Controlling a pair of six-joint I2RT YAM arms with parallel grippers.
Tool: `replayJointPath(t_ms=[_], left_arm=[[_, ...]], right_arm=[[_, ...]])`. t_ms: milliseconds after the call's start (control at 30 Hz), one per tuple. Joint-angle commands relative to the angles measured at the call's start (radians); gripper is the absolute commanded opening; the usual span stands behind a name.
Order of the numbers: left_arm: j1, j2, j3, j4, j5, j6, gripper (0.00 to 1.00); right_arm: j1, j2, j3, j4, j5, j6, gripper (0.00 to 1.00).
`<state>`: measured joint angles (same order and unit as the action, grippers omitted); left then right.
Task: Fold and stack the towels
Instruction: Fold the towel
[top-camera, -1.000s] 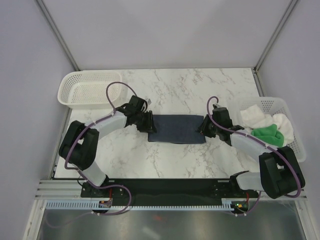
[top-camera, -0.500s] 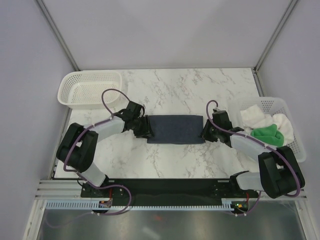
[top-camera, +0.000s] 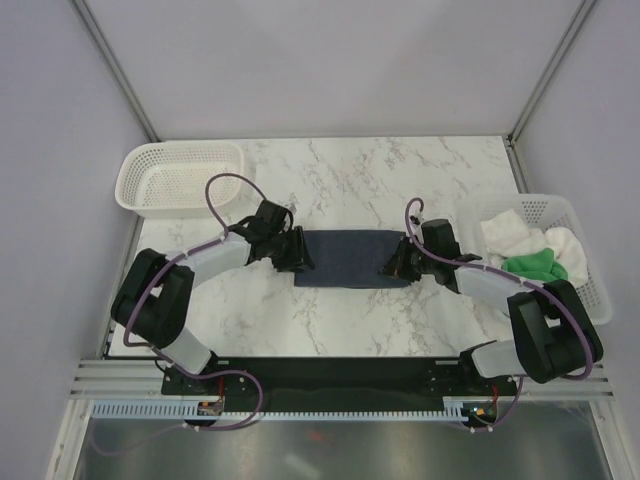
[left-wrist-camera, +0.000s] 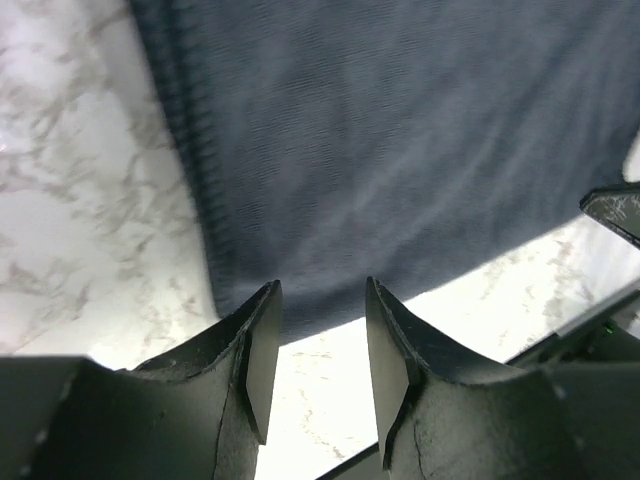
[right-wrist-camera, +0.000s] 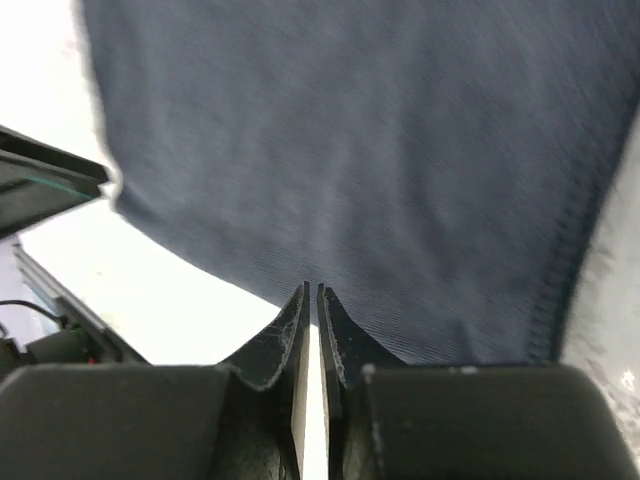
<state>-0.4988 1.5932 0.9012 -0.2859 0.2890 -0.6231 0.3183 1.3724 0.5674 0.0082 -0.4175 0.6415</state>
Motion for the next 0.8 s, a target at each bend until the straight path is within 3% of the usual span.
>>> replayJointPath(t_ms=[0, 133, 300, 400, 567, 767], left_arm=[[0.012, 0.019, -0.036, -0.027, -0.094, -0.042, 0.46], [0.031, -0.001, -0.027, -0.029, -0.073, -0.044, 0.46], [0.049, -0.039, 0.05, -0.032, -0.077, 0.023, 0.58], [0.097, 0.013, 0.082, -0.001, -0.033, 0.089, 0.61], [0.115, 0.129, 0.127, 0.007, 0.036, 0.135, 0.63], [0.117, 0.168, 0.11, 0.04, 0.03, 0.126, 0.65]], right_arm=[[-0.004, 0.057, -0.078, 0.033, 0.023, -0.017, 0.14], [-0.005, 0.065, -0.106, 0.036, 0.06, -0.028, 0.14], [-0.005, -0.016, -0.063, -0.006, 0.042, -0.052, 0.17], [-0.004, -0.036, -0.012, -0.037, 0.0, -0.057, 0.2], [0.027, 0.048, 0.09, 0.018, -0.136, -0.036, 0.22], [0.128, 0.181, 0.146, 0.172, -0.17, 0.041, 0.23]])
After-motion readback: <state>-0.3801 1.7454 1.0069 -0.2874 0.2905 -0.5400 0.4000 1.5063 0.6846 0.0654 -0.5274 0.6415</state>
